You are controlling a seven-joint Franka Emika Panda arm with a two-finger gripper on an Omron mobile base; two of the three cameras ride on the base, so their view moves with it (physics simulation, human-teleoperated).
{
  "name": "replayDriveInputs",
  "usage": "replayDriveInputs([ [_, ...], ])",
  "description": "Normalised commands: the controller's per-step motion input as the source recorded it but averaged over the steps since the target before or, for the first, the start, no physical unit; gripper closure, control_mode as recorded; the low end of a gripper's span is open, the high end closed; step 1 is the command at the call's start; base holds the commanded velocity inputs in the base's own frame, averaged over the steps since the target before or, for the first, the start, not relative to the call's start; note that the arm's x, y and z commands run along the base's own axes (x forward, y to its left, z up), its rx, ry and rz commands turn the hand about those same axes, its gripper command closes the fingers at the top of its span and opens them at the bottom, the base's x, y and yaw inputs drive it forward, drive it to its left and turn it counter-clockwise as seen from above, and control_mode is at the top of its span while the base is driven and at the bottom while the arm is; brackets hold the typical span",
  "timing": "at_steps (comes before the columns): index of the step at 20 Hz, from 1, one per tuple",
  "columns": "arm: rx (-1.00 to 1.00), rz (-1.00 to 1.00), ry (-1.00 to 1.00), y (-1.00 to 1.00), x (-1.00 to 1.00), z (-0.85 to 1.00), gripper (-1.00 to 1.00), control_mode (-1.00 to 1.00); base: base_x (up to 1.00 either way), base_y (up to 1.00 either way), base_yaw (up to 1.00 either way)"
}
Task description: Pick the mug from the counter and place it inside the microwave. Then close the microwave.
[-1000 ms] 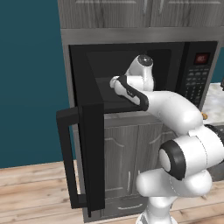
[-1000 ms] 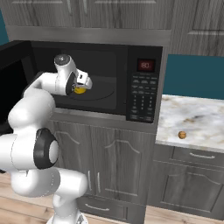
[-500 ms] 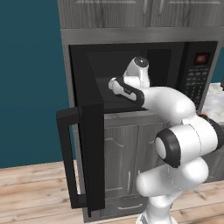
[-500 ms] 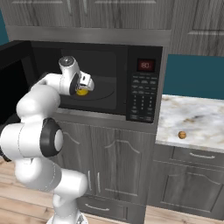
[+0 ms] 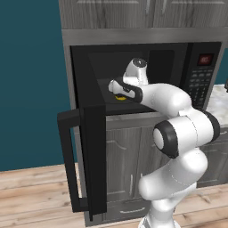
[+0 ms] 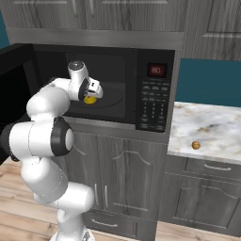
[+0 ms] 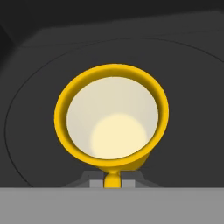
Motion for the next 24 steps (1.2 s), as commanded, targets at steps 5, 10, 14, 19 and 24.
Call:
replayDriveInputs([
  [5,0.0,0.0,0.0,0.17,0.0,-0.25,1.0,-1.0,0.0,0.0,0.0],
  [10,0.0,0.0,0.0,0.1,0.0,-0.01,1.0,-1.0,0.0,0.0,0.0],
  [14,0.0,0.0,0.0,0.0,0.0,0.0,-1.0,-1.0,0.0,0.0,0.0],
  [19,0.0,0.0,0.0,0.0,0.0,0.0,-1.0,-1.0,0.0,0.0,0.0],
  [24,0.0,0.0,-0.07,0.0,-0.23,0.0,-1.0,-1.0,0.0,0.0,0.0],
])
